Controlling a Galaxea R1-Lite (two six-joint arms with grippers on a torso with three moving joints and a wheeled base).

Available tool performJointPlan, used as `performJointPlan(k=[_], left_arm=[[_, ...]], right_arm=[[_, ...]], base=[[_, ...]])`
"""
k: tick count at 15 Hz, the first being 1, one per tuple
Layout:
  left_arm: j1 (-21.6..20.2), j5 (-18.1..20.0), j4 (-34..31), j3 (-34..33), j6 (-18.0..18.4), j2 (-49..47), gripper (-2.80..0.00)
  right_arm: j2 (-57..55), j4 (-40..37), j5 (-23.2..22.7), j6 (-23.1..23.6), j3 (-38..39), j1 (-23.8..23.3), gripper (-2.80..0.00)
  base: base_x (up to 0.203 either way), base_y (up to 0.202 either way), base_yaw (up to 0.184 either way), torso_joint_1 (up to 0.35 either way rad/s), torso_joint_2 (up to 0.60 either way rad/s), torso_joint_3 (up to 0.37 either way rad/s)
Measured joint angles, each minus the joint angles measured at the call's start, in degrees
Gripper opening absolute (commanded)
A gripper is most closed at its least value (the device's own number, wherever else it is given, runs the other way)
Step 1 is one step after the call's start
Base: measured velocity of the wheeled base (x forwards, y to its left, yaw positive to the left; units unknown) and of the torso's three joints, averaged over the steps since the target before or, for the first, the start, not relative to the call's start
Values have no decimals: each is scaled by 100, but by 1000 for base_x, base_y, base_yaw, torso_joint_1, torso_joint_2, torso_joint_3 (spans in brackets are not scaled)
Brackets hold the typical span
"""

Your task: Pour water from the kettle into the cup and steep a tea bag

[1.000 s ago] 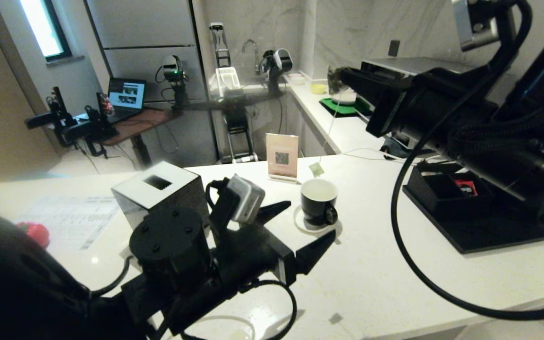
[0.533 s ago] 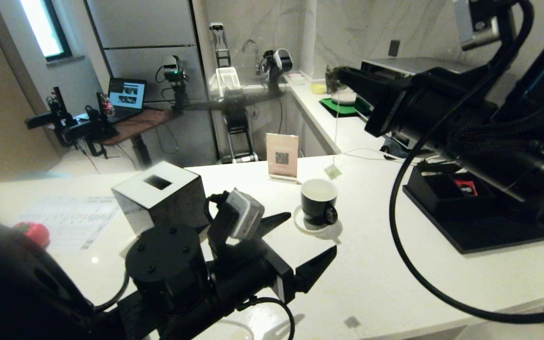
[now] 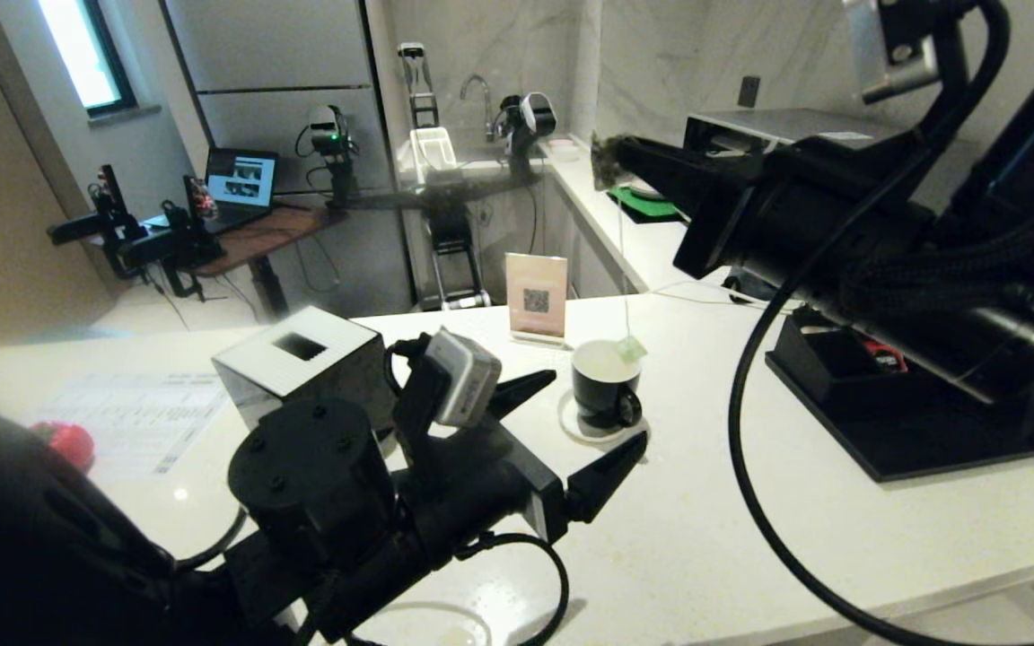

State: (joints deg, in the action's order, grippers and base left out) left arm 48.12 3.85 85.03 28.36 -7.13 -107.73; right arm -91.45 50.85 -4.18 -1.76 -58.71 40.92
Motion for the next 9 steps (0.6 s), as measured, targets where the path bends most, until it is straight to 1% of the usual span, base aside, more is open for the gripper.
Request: performJointPlan(k=[5, 9], left_arm=[[-5, 2, -6, -27, 6, 192, 0], [-2, -1, -2, -41, 6, 309, 0]], right_arm=[[2, -27, -1, 1, 18, 164, -280], [6, 26, 7, 11, 100, 407, -280]], base=[[0, 0, 0, 0, 0, 0], [0, 0, 0, 0, 0, 0]])
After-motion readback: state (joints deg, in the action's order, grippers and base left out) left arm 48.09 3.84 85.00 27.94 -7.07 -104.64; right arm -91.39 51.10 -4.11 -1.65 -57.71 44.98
